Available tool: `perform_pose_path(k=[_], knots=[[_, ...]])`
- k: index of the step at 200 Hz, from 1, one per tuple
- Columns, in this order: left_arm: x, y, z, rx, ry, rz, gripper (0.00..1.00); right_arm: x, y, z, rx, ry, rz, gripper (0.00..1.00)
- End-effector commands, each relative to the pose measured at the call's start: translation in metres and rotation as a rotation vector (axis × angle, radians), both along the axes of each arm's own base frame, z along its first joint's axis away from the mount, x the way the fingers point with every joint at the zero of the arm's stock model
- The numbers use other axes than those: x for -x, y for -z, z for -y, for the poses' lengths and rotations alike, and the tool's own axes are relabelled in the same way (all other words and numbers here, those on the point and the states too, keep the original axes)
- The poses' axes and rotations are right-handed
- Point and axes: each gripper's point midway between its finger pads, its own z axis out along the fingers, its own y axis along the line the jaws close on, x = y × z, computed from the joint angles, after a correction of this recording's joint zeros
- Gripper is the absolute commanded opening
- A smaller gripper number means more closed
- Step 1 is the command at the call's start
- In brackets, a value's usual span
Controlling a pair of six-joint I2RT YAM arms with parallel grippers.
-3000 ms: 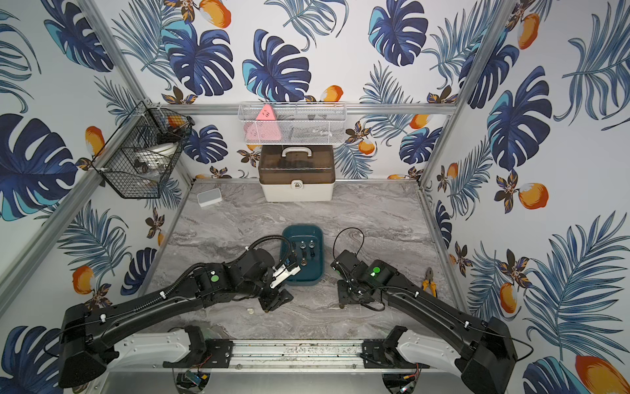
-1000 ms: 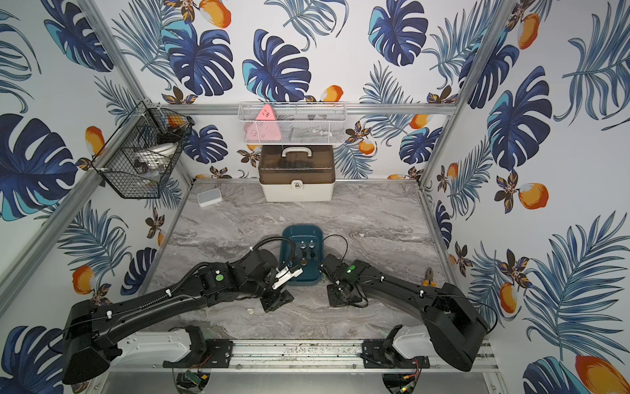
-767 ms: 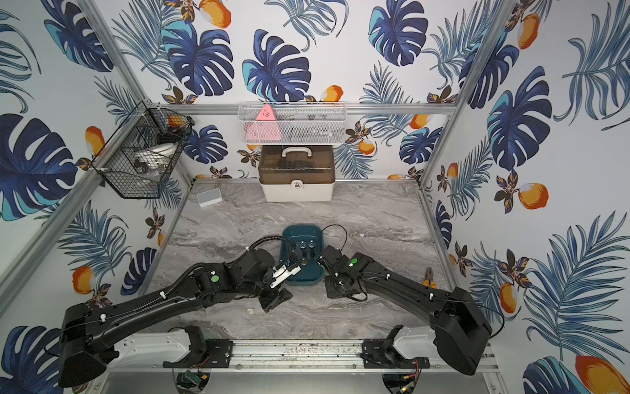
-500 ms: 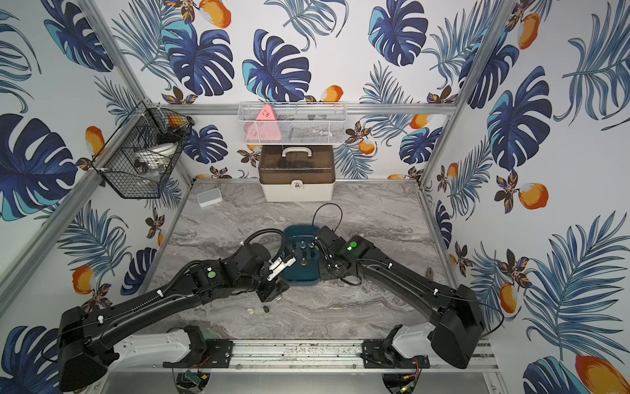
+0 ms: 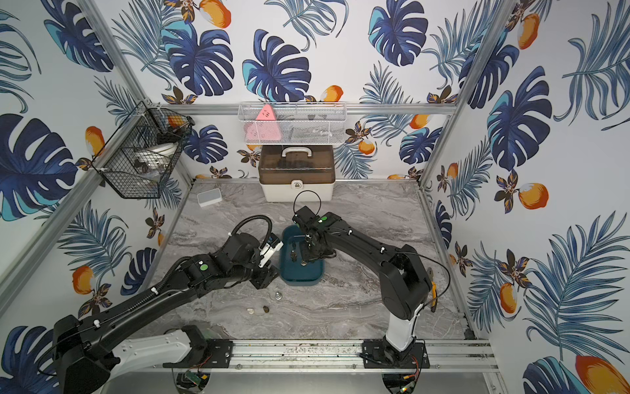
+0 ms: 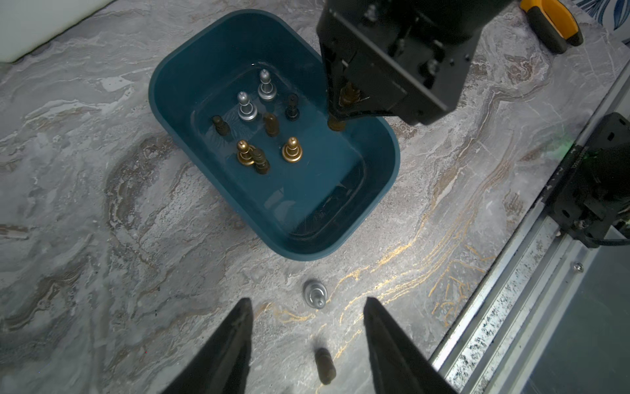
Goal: Put the chess pieces into the storage box
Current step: Place the chess piece in the storage box.
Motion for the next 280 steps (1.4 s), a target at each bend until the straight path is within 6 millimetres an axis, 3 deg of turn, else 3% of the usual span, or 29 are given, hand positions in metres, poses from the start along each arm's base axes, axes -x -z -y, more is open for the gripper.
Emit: perform_pose_path(k=[1, 45, 120, 280], knots=[[-0.005, 0.0, 0.001, 0.023, -0.013, -0.012, 0.56, -0.007, 0.006, -0.006, -0.007, -0.02, 0.0, 0.1], [-0.013, 0.001, -0.008, 0.023, -0.05, -0.01, 0.56, -0.015, 0.027, -0.008, 0.03, -0.028, -0.016, 0.11], [-0.019, 0.004, -0.012, 0.035, -0.071, -0.031, 0.56, -0.023, 0.045, -0.009, 0.05, -0.025, 0.003, 0.11], [-0.021, 0.007, -0.014, 0.022, -0.077, -0.036, 0.56, -0.022, 0.061, -0.002, 0.1, -0.017, -0.009, 0.15]])
